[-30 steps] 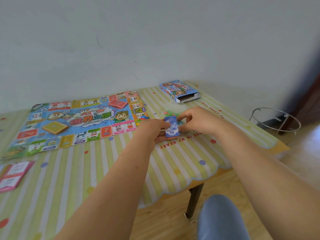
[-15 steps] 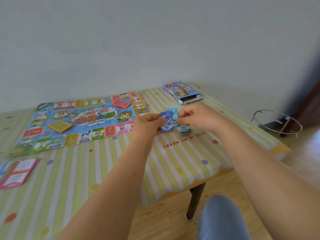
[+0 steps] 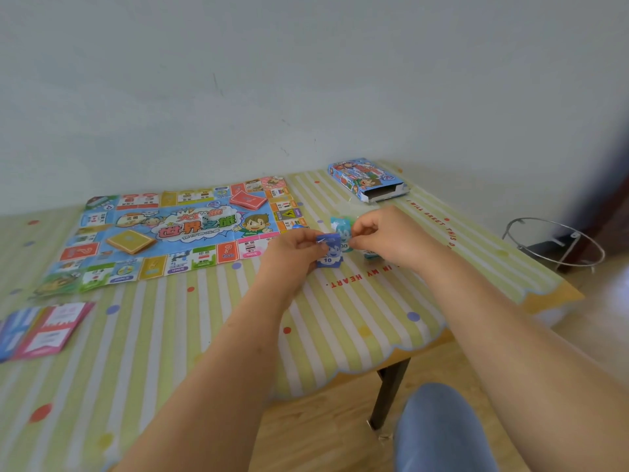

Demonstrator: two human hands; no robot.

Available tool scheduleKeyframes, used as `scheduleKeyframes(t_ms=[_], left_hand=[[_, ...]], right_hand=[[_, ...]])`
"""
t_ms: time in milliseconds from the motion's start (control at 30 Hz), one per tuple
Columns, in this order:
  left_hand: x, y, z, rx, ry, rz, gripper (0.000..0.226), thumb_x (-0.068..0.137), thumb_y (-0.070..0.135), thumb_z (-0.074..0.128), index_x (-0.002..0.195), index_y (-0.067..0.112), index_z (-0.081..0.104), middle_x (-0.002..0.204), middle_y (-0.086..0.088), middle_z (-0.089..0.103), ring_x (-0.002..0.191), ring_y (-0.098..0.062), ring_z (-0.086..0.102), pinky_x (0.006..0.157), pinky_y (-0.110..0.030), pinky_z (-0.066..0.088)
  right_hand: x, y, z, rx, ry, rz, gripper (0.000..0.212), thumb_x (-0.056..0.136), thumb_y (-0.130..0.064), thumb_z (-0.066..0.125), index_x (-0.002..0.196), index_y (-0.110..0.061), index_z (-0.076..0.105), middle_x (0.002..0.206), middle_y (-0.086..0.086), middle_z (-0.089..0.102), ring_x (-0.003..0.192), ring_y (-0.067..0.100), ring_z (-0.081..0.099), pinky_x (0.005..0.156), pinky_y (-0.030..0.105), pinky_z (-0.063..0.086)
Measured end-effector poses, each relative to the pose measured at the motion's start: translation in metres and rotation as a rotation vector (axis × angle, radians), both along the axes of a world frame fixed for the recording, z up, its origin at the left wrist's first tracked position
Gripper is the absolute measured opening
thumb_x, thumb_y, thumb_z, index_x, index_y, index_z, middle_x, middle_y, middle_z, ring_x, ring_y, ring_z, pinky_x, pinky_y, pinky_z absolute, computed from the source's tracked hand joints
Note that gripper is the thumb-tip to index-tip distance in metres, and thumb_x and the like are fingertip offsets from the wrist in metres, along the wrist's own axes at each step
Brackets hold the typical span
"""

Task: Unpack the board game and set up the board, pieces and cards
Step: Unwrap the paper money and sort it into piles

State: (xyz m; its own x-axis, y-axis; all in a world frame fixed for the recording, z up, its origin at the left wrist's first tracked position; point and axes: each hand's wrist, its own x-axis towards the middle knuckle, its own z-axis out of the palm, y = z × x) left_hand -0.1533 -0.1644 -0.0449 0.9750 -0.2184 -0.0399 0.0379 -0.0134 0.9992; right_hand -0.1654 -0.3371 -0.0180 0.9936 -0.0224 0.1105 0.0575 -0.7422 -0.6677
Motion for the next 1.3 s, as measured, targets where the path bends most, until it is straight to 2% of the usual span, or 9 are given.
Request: scheduleKeyframes(t_ms=[100, 233, 433, 533, 700, 833, 933, 1100, 1300], left_hand=[[0.000, -0.003, -0.002, 0.057, -0.052, 0.016, 0.010, 0.088, 0.002, 0.062, 0.092, 0.011, 0.065, 0.088, -0.005, 0.073, 0.079, -0.016, 0.069, 0.081, -0.030, 0.056], [-0.001, -0.005, -0.002, 0.104, -0.085, 0.036, 0.014, 0.089, 0.005, 0.061, 0.089, 0.019, 0.062, 0.086, -0.002, 0.074, 0.074, -0.012, 0.070, 0.079, -0.034, 0.056], [0.000, -0.005, -0.004, 0.167, -0.139, 0.018, 0.030, 0.090, 0.008, 0.061, 0.115, 0.024, 0.062, 0.098, 0.003, 0.073, 0.086, -0.005, 0.068, 0.075, -0.017, 0.054], [-0.004, -0.008, -0.002, 0.196, -0.170, 0.011, 0.023, 0.092, 0.008, 0.058, 0.109, 0.020, 0.066, 0.087, 0.012, 0.069, 0.077, 0.004, 0.064, 0.068, -0.008, 0.050], [-0.004, -0.010, -0.003, 0.256, -0.189, 0.035, 0.015, 0.092, 0.008, 0.057, 0.096, 0.019, 0.066, 0.089, 0.004, 0.071, 0.082, -0.010, 0.067, 0.078, -0.024, 0.052], [-0.005, -0.013, -0.003, 0.267, -0.175, 0.029, 0.025, 0.092, 0.007, 0.056, 0.115, 0.010, 0.064, 0.104, -0.002, 0.071, 0.095, -0.014, 0.067, 0.086, -0.027, 0.053], [-0.008, -0.014, -0.001, 0.285, -0.188, 0.022, 0.021, 0.093, 0.007, 0.054, 0.109, 0.012, 0.066, 0.101, -0.003, 0.072, 0.093, -0.016, 0.068, 0.084, -0.030, 0.053], [-0.011, -0.014, 0.000, 0.291, -0.184, 0.027, 0.016, 0.093, 0.008, 0.055, 0.093, 0.020, 0.066, 0.096, -0.008, 0.073, 0.093, -0.025, 0.068, 0.086, -0.040, 0.052], [-0.010, -0.015, -0.001, 0.288, -0.180, 0.045, 0.015, 0.092, 0.010, 0.056, 0.088, 0.022, 0.064, 0.096, -0.009, 0.073, 0.088, -0.023, 0.067, 0.086, -0.040, 0.051]], right_hand=[[-0.001, 0.002, 0.002, 0.010, 0.023, 0.052, 0.005, 0.085, -0.008, 0.070, 0.088, -0.008, 0.073, 0.069, -0.021, 0.058, 0.054, -0.029, 0.045, 0.049, 0.001, 0.038], [-0.004, 0.001, 0.001, 0.003, 0.021, 0.067, 0.005, 0.085, -0.007, 0.069, 0.089, -0.006, 0.073, 0.058, -0.022, 0.058, 0.052, -0.030, 0.043, 0.048, 0.001, 0.036], [-0.005, 0.003, 0.002, -0.043, 0.044, 0.044, 0.009, 0.084, -0.015, 0.071, 0.081, -0.024, 0.072, 0.067, -0.007, 0.063, 0.062, 0.010, 0.055, 0.060, 0.025, 0.046], [-0.008, 0.005, 0.001, -0.074, 0.049, 0.037, 0.011, 0.085, -0.018, 0.069, 0.088, -0.026, 0.075, 0.050, -0.016, 0.055, 0.046, 0.002, 0.045, 0.046, 0.015, 0.034], [-0.008, 0.005, 0.000, 0.033, 0.068, 0.039, 0.009, 0.080, -0.017, 0.075, 0.088, -0.022, 0.072, 0.077, -0.013, 0.067, 0.065, -0.005, 0.061, 0.065, 0.029, 0.050], [-0.007, 0.006, -0.002, -0.002, 0.021, 0.019, 0.007, 0.080, -0.024, 0.076, 0.078, -0.019, 0.072, 0.067, -0.006, 0.065, 0.055, 0.003, 0.054, 0.054, 0.020, 0.041], [-0.009, 0.006, 0.001, -0.082, 0.043, 0.031, 0.009, 0.081, -0.028, 0.075, 0.076, -0.020, 0.073, 0.057, -0.007, 0.056, 0.048, 0.005, 0.046, 0.048, 0.020, 0.035], [-0.008, -0.006, 0.014, -0.012, 0.017, 0.012, 0.011, 0.086, -0.011, 0.067, 0.093, -0.017, 0.073, 0.070, -0.023, 0.056, 0.058, -0.020, 0.053, 0.053, 0.002, 0.037], [0.007, -0.026, 0.024, -0.260, 0.058, -0.043, 0.022, 0.086, -0.015, 0.067, 0.106, -0.020, 0.074, 0.071, -0.017, 0.052, 0.064, -0.001, 0.049, 0.056, 0.016, 0.035]])
